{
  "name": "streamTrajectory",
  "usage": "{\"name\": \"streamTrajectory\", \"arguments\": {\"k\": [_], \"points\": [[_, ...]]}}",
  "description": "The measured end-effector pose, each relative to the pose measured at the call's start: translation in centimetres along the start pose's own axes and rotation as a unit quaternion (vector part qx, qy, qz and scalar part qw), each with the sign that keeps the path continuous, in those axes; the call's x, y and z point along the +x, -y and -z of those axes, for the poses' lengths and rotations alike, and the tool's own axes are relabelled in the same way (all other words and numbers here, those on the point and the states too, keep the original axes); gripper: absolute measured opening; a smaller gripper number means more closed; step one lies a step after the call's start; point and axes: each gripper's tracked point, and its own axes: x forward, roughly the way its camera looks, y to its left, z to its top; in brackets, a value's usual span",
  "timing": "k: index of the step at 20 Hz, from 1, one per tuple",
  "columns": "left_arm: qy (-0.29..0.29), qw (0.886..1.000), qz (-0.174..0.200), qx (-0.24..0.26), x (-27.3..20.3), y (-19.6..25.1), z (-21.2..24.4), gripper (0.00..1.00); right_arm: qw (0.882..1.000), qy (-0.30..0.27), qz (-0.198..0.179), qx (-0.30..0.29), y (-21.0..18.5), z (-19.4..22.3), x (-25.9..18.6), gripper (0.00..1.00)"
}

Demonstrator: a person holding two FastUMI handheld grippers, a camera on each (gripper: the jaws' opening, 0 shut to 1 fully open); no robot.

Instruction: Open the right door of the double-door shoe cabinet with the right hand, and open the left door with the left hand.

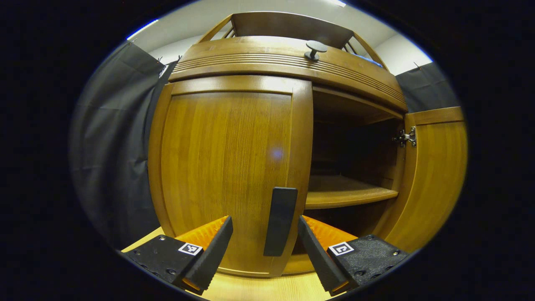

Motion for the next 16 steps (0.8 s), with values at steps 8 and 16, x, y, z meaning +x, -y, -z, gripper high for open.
{"name": "streamTrajectory", "arguments": {"k": [8,16], "points": [[-0.012,1.0,0.011,0.001,1.6,0.0,1.6,0.89,1.0,-0.006,0.023,0.003,0.3,0.2,-0.1,0.95],[-0.009,1.0,0.026,0.007,2.4,1.6,1.4,0.64,0.999,-0.002,0.044,-0.006,0.6,-0.7,0.0,0.95]]}}
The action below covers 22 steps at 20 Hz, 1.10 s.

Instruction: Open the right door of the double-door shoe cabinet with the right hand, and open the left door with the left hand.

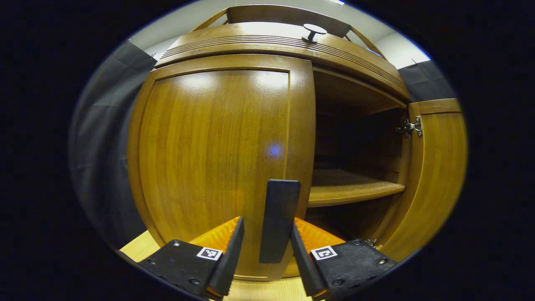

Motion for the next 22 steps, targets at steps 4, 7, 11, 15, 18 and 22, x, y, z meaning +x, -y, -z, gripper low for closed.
{"name": "streamTrajectory", "arguments": {"k": [4,7,11,15,18,22], "points": [[0.003,1.0,0.011,0.006,0.2,0.5,0.0,0.4,1.0,-0.006,0.006,0.006,0.1,0.5,-0.4,0.95],[0.003,1.0,0.012,0.005,-0.1,0.5,0.1,0.31,1.0,-0.007,0.008,0.006,0.0,0.4,-0.7,0.95],[-0.007,1.0,0.002,-0.001,-0.2,0.4,0.4,0.2,1.0,-0.005,0.007,0.009,0.0,0.4,-1.0,0.98],[-0.006,1.0,0.01,0.001,-2.0,0.5,0.2,0.17,1.0,-0.003,0.003,0.009,-0.4,0.4,-2.2,0.89],[-0.004,1.0,0.015,0.0,-3.1,0.4,0.2,0.17,1.0,-0.003,0.001,0.008,-0.7,0.3,-2.8,0.95],[-0.002,1.0,0.017,-0.002,-5.0,0.1,0.2,0.16,1.0,-0.002,-0.002,0.006,-1.0,0.3,-3.6,0.95]]}}
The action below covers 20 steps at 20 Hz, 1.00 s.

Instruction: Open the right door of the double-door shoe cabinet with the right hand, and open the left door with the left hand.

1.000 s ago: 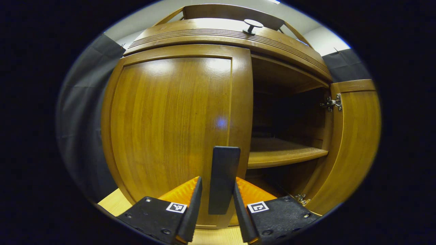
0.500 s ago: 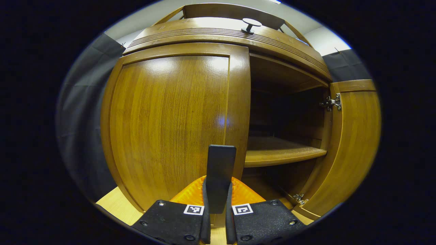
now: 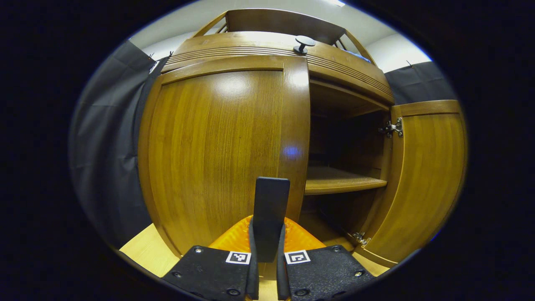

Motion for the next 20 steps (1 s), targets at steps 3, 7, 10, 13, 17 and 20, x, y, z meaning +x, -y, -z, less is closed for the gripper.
{"name": "streamTrajectory", "arguments": {"k": [3,7,10,13,17,20], "points": [[0.004,1.0,0.005,-0.005,-1.8,-0.4,-0.1,0.16,1.0,0.001,-0.004,-0.003,-0.6,-0.1,-0.5,0.91],[0.004,1.0,0.008,-0.002,-3.9,-1.3,-0.2,0.17,1.0,0.0,-0.011,-0.004,-1.6,0.1,-1.2,1.0],[0.007,1.0,0.006,-0.002,-5.8,-2.0,-0.5,0.17,1.0,0.004,-0.014,-0.008,-2.2,-0.1,-1.7,0.95],[0.008,1.0,0.003,-0.004,-7.6,-3.0,-0.4,0.17,1.0,0.005,-0.018,-0.013,-2.9,-0.1,-2.2,0.95],[0.01,1.0,-0.003,-0.001,-9.7,-4.5,-0.5,0.17,1.0,0.007,-0.025,-0.017,-4.2,-0.3,-2.2,0.95],[0.014,1.0,-0.009,0.003,-11.3,-5.8,-0.5,0.17,0.999,0.0,-0.036,-0.017,-5.4,0.2,-2.3,0.96]]}}
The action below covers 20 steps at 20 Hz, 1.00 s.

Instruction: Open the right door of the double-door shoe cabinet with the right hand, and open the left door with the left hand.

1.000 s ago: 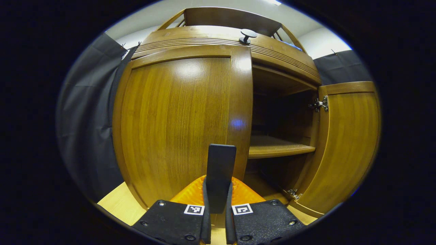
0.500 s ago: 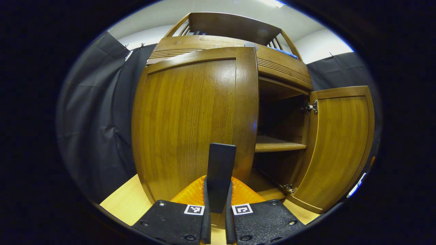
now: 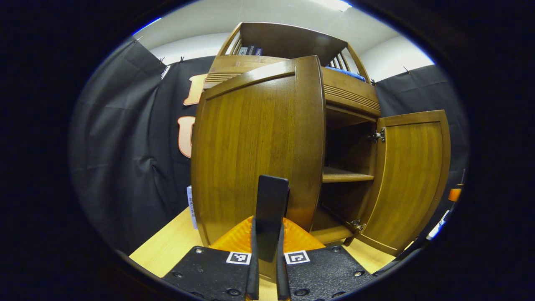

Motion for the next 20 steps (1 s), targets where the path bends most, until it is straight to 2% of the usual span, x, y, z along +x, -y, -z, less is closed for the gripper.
{"name": "streamTrajectory", "arguments": {"k": [2,3,7,8,9,11,12,15,18,19,20], "points": [[-0.003,1.0,-0.003,0.005,-0.9,-0.8,0.1,0.16,1.0,-0.001,-0.005,0.001,-0.7,0.0,0.1,0.92],[-0.004,1.0,-0.006,0.008,-1.2,-1.1,0.0,0.16,1.0,0.001,-0.005,0.003,-0.9,0.0,0.1,0.96],[-0.007,1.0,-0.02,0.008,-2.7,-3.3,-0.3,0.11,1.0,0.001,-0.013,0.008,-2.4,-0.2,0.4,0.95],[-0.008,1.0,-0.023,0.008,-3.1,-3.9,-0.4,0.1,1.0,0.0,-0.016,0.007,-2.9,-0.2,0.5,1.0],[-0.009,1.0,-0.026,0.008,-3.5,-4.4,-0.4,0.1,1.0,0.0,-0.019,0.006,-3.2,-0.2,0.5,0.95],[-0.01,0.999,-0.035,0.011,-4.4,-5.7,-0.5,0.12,1.0,0.0,-0.026,0.004,-4.3,-0.2,0.7,0.97],[-0.01,0.999,-0.041,0.012,-4.8,-6.4,-0.6,0.06,1.0,-0.001,-0.031,0.003,-5.0,-0.1,0.7,0.98],[-0.01,0.999,-0.053,0.006,-5.8,-9.0,-0.8,0.06,0.999,-0.003,-0.045,0.002,-7.1,0.1,0.9,1.0],[-0.013,0.998,-0.065,-0.003,-6.8,-11.6,-1.1,0.0,0.998,-0.003,-0.058,-0.001,-9.5,0.0,1.1,1.0],[-0.014,0.998,-0.065,-0.004,-7.0,-12.2,-1.0,0.03,0.998,-0.003,-0.063,-0.002,-10.2,0.2,0.9,1.0],[-0.015,0.998,-0.062,0.0,-7.1,-12.6,-1.1,0.02,0.998,-0.002,-0.066,-0.004,-10.9,0.2,0.8,0.96]]}}
